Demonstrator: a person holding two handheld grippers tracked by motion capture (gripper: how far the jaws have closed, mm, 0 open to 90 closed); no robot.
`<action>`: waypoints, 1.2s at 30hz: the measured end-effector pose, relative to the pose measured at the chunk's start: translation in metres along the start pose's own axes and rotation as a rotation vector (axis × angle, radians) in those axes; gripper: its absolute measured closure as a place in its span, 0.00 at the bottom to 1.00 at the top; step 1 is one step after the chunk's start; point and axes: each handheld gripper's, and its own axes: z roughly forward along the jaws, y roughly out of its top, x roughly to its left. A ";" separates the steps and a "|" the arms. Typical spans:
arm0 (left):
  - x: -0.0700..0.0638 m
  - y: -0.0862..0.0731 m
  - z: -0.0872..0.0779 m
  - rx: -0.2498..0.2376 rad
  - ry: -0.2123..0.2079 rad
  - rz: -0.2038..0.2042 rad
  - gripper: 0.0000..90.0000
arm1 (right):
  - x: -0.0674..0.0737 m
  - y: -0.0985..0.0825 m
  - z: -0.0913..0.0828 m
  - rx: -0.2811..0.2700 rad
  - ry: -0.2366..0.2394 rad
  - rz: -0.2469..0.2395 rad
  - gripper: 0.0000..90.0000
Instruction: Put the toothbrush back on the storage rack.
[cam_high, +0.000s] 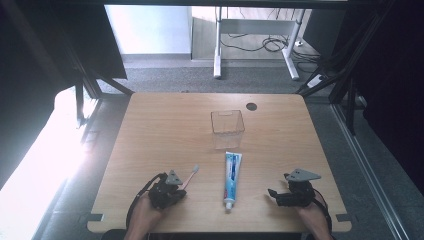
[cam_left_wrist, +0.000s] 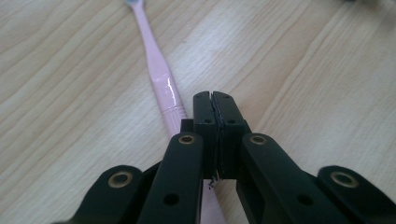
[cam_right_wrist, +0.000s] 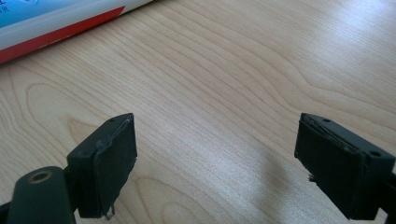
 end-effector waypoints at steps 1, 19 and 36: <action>0.000 0.000 0.000 0.000 0.000 0.000 0.98 | 0.000 0.000 0.000 0.000 0.000 0.000 0.15; 0.014 0.006 -0.012 0.012 0.005 -0.018 0.92 | -0.001 -0.001 0.000 0.001 -0.004 0.009 0.15; 0.020 0.031 -0.006 0.176 0.015 -0.006 0.84 | 0.000 -0.001 0.001 0.007 -0.002 0.008 0.15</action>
